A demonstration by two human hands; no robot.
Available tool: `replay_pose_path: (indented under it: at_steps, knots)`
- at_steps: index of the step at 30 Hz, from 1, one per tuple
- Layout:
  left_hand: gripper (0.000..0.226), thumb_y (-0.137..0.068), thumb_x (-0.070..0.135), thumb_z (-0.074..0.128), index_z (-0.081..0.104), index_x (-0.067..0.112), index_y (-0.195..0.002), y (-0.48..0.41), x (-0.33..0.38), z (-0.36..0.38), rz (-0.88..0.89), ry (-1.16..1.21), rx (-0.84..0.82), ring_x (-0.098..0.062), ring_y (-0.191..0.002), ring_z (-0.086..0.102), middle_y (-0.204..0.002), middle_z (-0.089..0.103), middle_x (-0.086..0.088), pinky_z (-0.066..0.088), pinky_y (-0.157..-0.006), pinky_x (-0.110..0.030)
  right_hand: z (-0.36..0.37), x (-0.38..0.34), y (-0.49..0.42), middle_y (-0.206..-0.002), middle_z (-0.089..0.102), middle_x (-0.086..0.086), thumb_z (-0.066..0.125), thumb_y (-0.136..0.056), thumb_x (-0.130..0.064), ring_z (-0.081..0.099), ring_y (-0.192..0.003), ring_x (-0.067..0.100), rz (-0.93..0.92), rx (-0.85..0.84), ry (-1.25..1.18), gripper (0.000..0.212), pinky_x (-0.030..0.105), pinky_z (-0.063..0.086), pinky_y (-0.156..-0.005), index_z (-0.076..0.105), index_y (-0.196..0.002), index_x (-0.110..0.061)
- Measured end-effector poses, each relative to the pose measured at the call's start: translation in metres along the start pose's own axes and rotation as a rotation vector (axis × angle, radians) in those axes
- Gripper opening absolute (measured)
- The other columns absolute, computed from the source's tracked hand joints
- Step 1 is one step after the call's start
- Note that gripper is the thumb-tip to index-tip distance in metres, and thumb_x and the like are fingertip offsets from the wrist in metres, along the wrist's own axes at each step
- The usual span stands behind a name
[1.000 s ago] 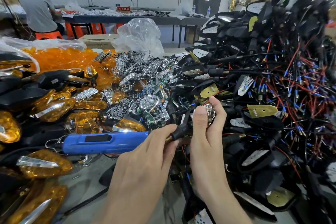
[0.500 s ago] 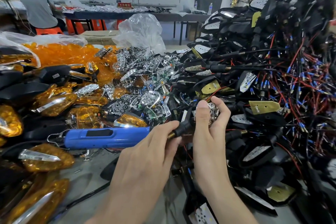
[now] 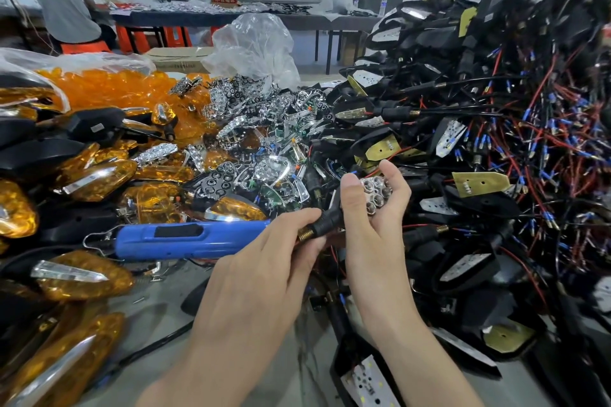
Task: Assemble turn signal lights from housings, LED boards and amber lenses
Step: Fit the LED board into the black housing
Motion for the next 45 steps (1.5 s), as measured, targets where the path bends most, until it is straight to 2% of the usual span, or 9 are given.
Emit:
replay_pose_path:
  at_steps: [4,8,12,17,22,28,33,39,45]
  knots:
    - [0.029,-0.091,0.057,0.037,0.045,0.049,-0.118,0.000,-0.007,0.006,-0.036,0.056,-0.043,0.003,-0.092,0.056,-0.091,0.060,0.034,0.045,-0.063,-0.016,0.002,0.003,-0.002,-0.137,0.063,-0.012,0.069,-0.085,-0.058,0.065,-0.119,0.007,0.085,-0.004,-0.099,0.072,0.035,0.051,-0.105,0.025,-0.141,-0.069]
    - [0.021,-0.092,0.054,0.046,0.043,0.052,-0.113,-0.001,-0.014,0.008,-0.053,0.180,-0.070,0.002,-0.080,0.061,-0.095,0.062,0.029,0.046,-0.063,-0.020,0.006,0.003,-0.004,-0.102,0.077,0.003,0.059,-0.103,-0.021,0.076,-0.099,0.029,0.182,-0.072,-0.372,0.050,0.035,0.061,-0.078,0.041,-0.136,-0.053]
    - [0.030,-0.086,0.067,0.049,0.051,0.046,-0.108,-0.001,-0.021,0.018,-0.163,0.517,-0.179,-0.013,-0.073,0.065,-0.088,0.068,0.012,0.054,-0.068,-0.039,0.007,-0.006,-0.004,-0.103,0.077,0.004,0.061,-0.100,-0.015,0.075,-0.103,0.031,0.172,-0.137,-0.415,0.048,0.036,0.062,-0.076,0.051,-0.134,-0.047]
    - [0.021,-0.092,0.056,0.053,0.061,0.042,-0.106,0.002,-0.017,0.036,-0.280,0.832,-0.318,-0.003,-0.065,0.062,-0.079,0.068,0.013,0.049,-0.060,-0.020,0.018,-0.012,-0.002,-0.102,0.075,0.005,0.067,-0.086,-0.008,0.075,-0.099,0.028,0.105,-0.251,-0.364,0.048,0.032,0.059,-0.082,0.065,-0.126,-0.035]
    - [0.028,-0.092,0.055,0.052,0.058,0.049,-0.119,0.003,-0.013,0.044,-0.245,0.829,-0.334,-0.014,-0.096,0.070,-0.104,0.073,0.006,0.056,-0.086,-0.031,0.024,-0.014,0.001,-0.099,0.074,0.005,0.061,-0.079,-0.002,0.075,-0.096,0.029,0.094,-0.313,-0.367,0.045,0.033,0.060,-0.081,0.063,-0.118,-0.024]
    - [0.045,-0.091,0.053,0.057,0.048,0.050,-0.135,0.001,-0.010,0.042,-0.214,0.854,-0.299,0.007,-0.119,0.057,-0.126,0.063,0.028,0.043,-0.095,-0.009,0.026,-0.016,0.003,-0.088,0.070,0.004,0.060,-0.076,-0.003,0.068,-0.080,0.021,0.131,-0.363,-0.438,0.041,0.034,0.057,-0.081,0.073,-0.107,-0.025]
    - [0.040,-0.084,0.066,0.054,0.053,0.053,-0.122,0.008,-0.011,0.045,-0.217,0.738,-0.361,-0.012,-0.085,0.070,-0.099,0.070,0.009,0.056,-0.080,-0.036,0.024,-0.020,0.001,-0.082,0.064,0.004,0.057,-0.077,0.001,0.064,-0.068,0.019,0.178,-0.372,-0.634,0.037,0.042,0.059,-0.086,0.072,-0.105,-0.018]
    - [0.011,-0.095,0.055,0.051,0.047,0.056,-0.105,0.015,-0.011,0.045,-0.197,0.493,-0.436,-0.005,-0.070,0.064,-0.088,0.071,0.018,0.050,-0.068,-0.022,0.006,-0.024,-0.011,-0.082,0.060,0.001,0.062,-0.070,0.001,0.061,-0.067,0.018,0.171,-0.229,-0.852,0.039,0.040,0.060,-0.075,0.065,-0.102,-0.020]
    - [0.022,-0.095,0.054,0.045,0.061,0.041,-0.099,0.012,-0.009,0.035,-0.085,0.205,-0.365,-0.003,-0.081,0.057,-0.091,0.061,0.024,0.038,-0.062,-0.017,-0.007,-0.023,-0.015,-0.081,0.060,-0.003,0.052,-0.074,0.001,0.058,-0.067,0.015,0.195,-0.110,-0.957,0.033,0.025,0.046,-0.054,0.062,-0.092,-0.025]
Point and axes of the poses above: each hand's wrist, its own y-axis away from the middle knuckle, its own z-axis out of the palm, x = y × z, the point moved 8 cm from there along -y, towards the middle knuckle
